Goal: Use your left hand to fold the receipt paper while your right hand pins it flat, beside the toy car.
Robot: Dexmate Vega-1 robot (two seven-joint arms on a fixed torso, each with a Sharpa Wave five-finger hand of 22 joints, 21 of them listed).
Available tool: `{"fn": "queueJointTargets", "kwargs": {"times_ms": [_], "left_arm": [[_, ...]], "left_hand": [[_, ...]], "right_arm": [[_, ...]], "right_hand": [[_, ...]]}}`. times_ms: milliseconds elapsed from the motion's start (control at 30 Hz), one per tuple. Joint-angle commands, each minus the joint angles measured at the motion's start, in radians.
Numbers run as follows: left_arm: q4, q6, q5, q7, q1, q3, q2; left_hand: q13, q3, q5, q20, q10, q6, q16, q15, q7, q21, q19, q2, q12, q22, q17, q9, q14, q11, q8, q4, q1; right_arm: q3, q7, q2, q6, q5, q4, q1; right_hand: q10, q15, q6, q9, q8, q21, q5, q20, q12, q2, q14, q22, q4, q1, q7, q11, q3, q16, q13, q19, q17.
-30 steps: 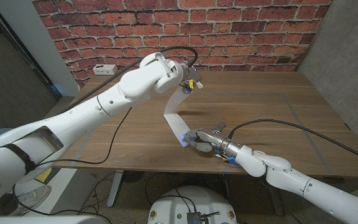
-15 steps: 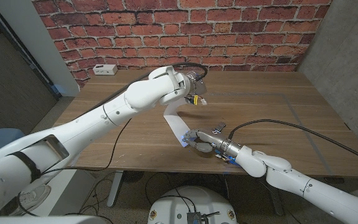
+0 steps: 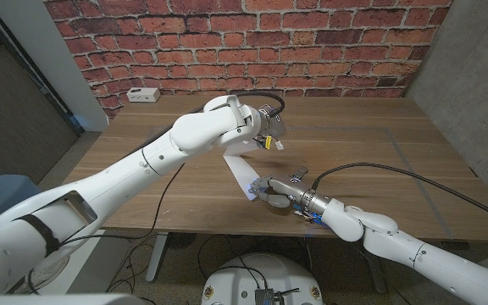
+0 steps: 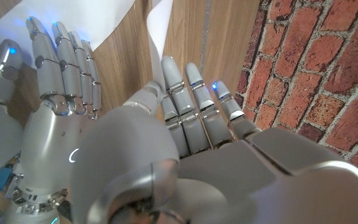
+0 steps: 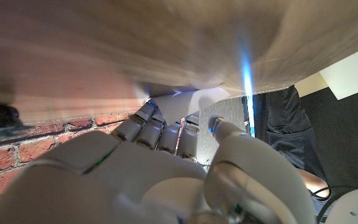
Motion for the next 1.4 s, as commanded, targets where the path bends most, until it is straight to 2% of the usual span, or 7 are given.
{"fn": "queueJointTargets", "kwargs": {"times_ms": [33,233,267,600,867,1067,1400], "left_arm": [[0.009,0.0,-0.103,-0.054,0.011,-0.018,-0.022],[-0.004,0.022,-0.102,-0.089,0.011,-0.01,-0.028],[-0.007,0.026,-0.099,-0.095,0.011,-0.009,-0.028],[-0.021,0.05,-0.137,-0.086,0.03,-0.026,-0.013],[-0.018,0.058,-0.149,-0.077,0.032,-0.03,-0.005],[-0.008,0.059,-0.151,-0.068,0.029,-0.028,-0.001],[0.005,0.063,-0.167,-0.05,0.022,-0.033,0.005]], "left_hand": [[-0.026,-0.009,-0.003,-0.007,-0.015,-0.042,-0.02,-0.103,-0.001,0.011,-0.003,-0.016,-0.018,0.001,-0.011,-0.015,-0.006,0.003,-0.032,0.022,-0.052],[-0.078,-0.033,-0.007,-0.008,-0.037,-0.129,-0.051,-0.088,-0.034,0.017,-0.01,-0.039,-0.053,-0.002,-0.033,-0.056,-0.014,0.026,-0.108,0.057,-0.148],[-0.083,-0.037,-0.008,-0.008,-0.04,-0.133,-0.054,-0.085,-0.035,0.017,-0.012,-0.042,-0.057,-0.002,-0.035,-0.06,-0.018,0.028,-0.114,0.062,-0.16],[-0.139,-0.053,-0.008,0.014,-0.14,-0.249,-0.104,-0.046,-0.051,0.01,-0.042,-0.056,-0.146,-0.005,-0.074,-0.106,-0.079,0.045,-0.181,0.085,-0.251],[-0.149,-0.056,-0.007,0.017,-0.143,-0.257,-0.112,-0.046,-0.054,0.007,-0.048,-0.059,-0.159,-0.006,-0.085,-0.114,-0.086,0.046,-0.182,0.088,-0.269],[-0.154,-0.054,-0.007,0.017,-0.142,-0.254,-0.113,-0.045,-0.052,0.008,-0.048,-0.059,-0.165,-0.006,-0.09,-0.118,-0.084,0.046,-0.179,0.087,-0.273],[-0.162,-0.051,-0.006,0.015,-0.13,-0.243,-0.114,-0.049,-0.049,0.008,-0.045,-0.06,-0.17,-0.006,-0.097,-0.123,-0.079,0.045,-0.174,0.082,-0.276]], "right_arm": [[0.005,0.002,-0.007,0.007,-0.018,0.006,0.002],[0.008,-0.021,-0.01,0.009,-0.033,0.007,0.002],[0.009,-0.022,-0.011,0.008,-0.035,0.005,0.001],[0.017,-0.031,-0.023,-0.005,-0.046,-0.015,-0.008],[0.052,-0.066,-0.047,-0.005,-0.037,-0.064,-0.027],[0.095,-0.107,-0.08,0.02,-0.03,-0.127,-0.056],[0.187,-0.169,-0.147,0.065,-0.017,-0.253,-0.139]], "right_hand": [[0.042,0.066,-0.015,0.003,0.0,0.006,-0.001,0.129,-0.001,0.001,0.066,0.017,-0.012,-0.002,0.001,0.045,0.002,0.008,0.005,0.132,0.026],[0.018,0.06,-0.04,0.003,-0.005,0.004,0.002,0.13,-0.008,0.002,0.063,0.017,-0.04,0.023,-0.009,0.048,0.013,0.008,0.005,0.133,0.027],[0.014,0.06,-0.042,0.003,-0.004,0.003,0.002,0.131,-0.008,0.001,0.062,0.017,-0.048,0.03,-0.009,0.036,0.015,0.008,0.005,0.133,0.028],[0.018,0.058,-0.044,0.003,-0.001,0.002,0.002,0.132,-0.004,0.0,0.062,0.017,-0.058,0.037,-0.01,0.047,0.014,0.011,0.005,0.132,0.032],[0.024,0.057,-0.043,0.003,0.001,0.001,0.001,0.133,0.0,-0.002,0.07,0.017,-0.069,0.045,-0.01,0.046,0.013,0.016,0.005,0.134,0.034],[0.053,0.058,-0.038,0.003,0.005,0.007,0.001,0.135,0.011,-0.006,0.104,0.017,-0.093,0.061,-0.011,0.06,0.012,0.034,0.006,0.152,0.04],[0.057,0.056,-0.035,0.003,0.007,0.006,-0.001,0.134,0.01,-0.011,0.108,0.018,-0.107,0.068,-0.013,0.054,0.006,0.039,0.006,0.153,0.044]]}}
